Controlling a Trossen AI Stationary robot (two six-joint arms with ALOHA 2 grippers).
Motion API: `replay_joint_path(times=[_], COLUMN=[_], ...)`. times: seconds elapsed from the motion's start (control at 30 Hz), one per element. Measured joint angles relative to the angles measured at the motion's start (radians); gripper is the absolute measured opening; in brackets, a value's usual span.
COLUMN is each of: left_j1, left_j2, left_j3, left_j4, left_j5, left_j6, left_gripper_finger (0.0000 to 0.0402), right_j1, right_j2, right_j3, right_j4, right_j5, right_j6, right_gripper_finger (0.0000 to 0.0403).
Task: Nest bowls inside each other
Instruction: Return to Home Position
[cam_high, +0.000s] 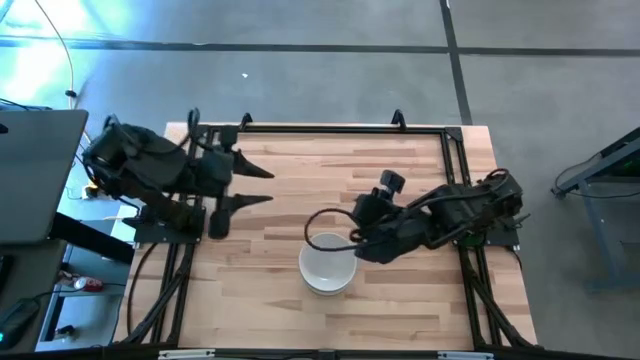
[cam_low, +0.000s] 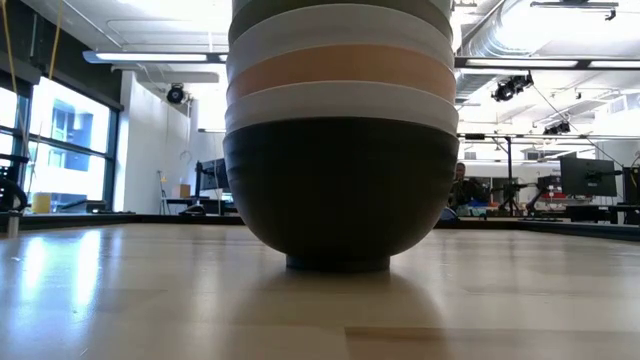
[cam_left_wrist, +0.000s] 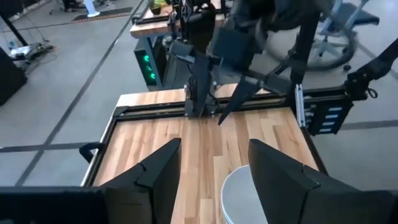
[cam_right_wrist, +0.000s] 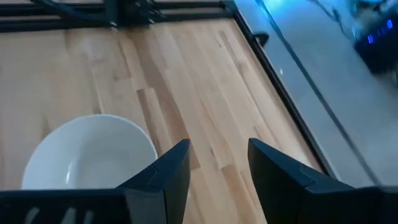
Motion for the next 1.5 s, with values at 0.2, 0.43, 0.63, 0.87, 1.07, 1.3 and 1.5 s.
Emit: replay_joint_path(times=[0.2,0.43,0.63,0.87,1.07,1.3,1.5], left_j1=[-0.016,-0.019,-0.019,-0.002,0.041,0.097,0.186], left_j2=[0.029,0.031,0.031,0.022,0.012,0.007,-0.031], left_j3=[-0.001,0.0,0.0,0.0,0.0,0.0,0.004], left_j4=[0.112,0.214,0.265,0.371,0.405,0.508,0.56], left_j5=[-0.006,-0.01,-0.012,0.005,0.045,0.074,0.133], left_j6=[0.049,0.111,0.185,0.282,0.305,0.418,0.465], left_gripper_finger=[0.0177,0.0177,0.0177,0.0177,0.0177,0.0177,0.0177], right_j1=[0.025,0.057,0.106,0.133,0.133,0.118,0.111], right_j2=[-0.063,-0.147,-0.218,-0.316,-0.38,-0.464,-0.573], right_j3=[0.0,0.0,0.0,0.0,0.0,-0.001,-0.001], right_j4=[0.032,0.037,0.042,0.103,0.137,0.181,0.217], right_j5=[0.017,0.02,0.024,0.021,0.008,0.006,-0.004], right_j6=[-0.14,-0.23,-0.33,-0.428,-0.477,-0.573,-0.633], right_gripper_finger=[0.0154,0.0154,0.0154,0.0154,0.0154,0.0154,0.0154])
